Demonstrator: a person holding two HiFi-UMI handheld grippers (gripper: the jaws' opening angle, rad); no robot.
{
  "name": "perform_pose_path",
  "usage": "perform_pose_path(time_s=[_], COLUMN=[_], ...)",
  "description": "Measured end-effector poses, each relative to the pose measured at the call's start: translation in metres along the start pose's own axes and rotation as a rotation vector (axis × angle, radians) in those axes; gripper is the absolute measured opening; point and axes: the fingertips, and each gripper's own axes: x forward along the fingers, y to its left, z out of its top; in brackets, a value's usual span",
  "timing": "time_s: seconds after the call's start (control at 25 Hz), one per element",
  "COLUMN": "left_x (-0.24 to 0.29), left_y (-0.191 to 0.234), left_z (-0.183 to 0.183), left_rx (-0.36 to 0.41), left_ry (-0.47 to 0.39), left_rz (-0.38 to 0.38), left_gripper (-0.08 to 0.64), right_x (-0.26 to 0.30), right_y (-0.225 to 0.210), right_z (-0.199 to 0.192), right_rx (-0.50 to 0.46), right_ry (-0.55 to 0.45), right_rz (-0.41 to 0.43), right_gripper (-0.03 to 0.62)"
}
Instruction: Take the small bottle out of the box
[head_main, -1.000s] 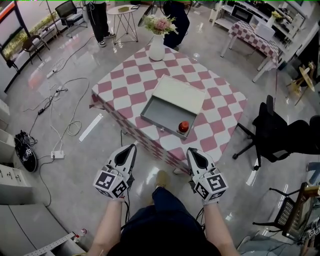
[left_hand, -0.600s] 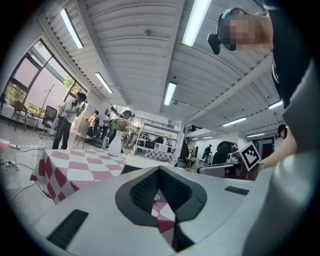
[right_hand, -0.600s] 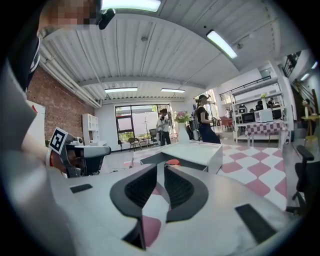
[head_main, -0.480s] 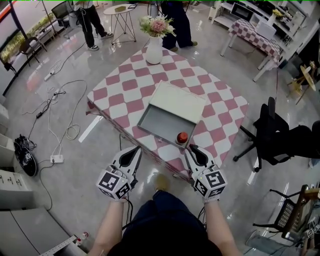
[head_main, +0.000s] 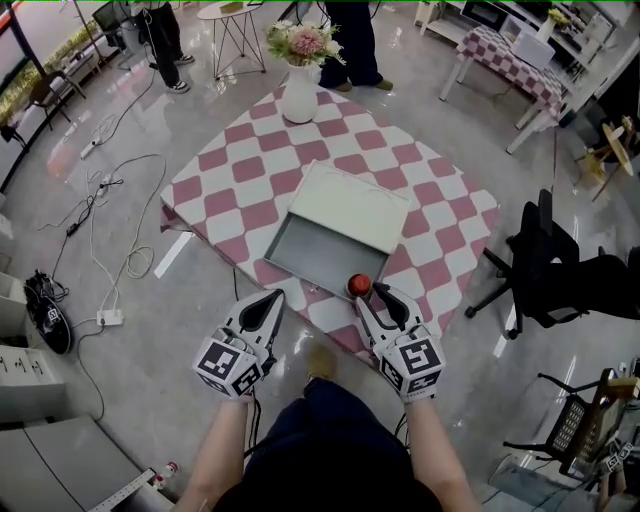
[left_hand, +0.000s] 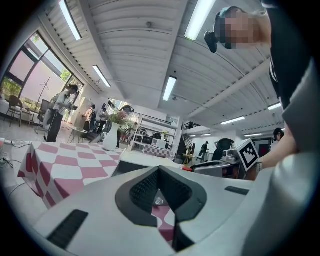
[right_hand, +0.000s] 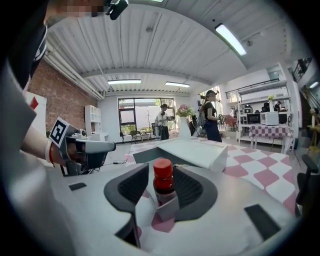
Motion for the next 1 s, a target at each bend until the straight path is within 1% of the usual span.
perform_pose_path(time_s=[0.04,0.56,1.0], left_x=[0.003,0.027,0.036], left_y=[0.001,0.012,0.022], left_z=[-0.001,-0.010,-0.014], left_rx=[-0.002,-0.023,-0.036], left_ry=[0.002,0.027,0.035], left_rz=[-0.002,-0.002,0.011], left_gripper=[0.003,0.003,0.003], right_x=[0.002,0.026,0.035], right_y=[0.000,-0.008,-0.004], right_z=[0.000,-0.012,-0.011], right_rx=[-0.005,-0.068,-0.125], right_ry=[0.004,0.068,0.070], right_rz=[0.004,0.018,0.032], right_gripper=[0.161,0.161,0.161])
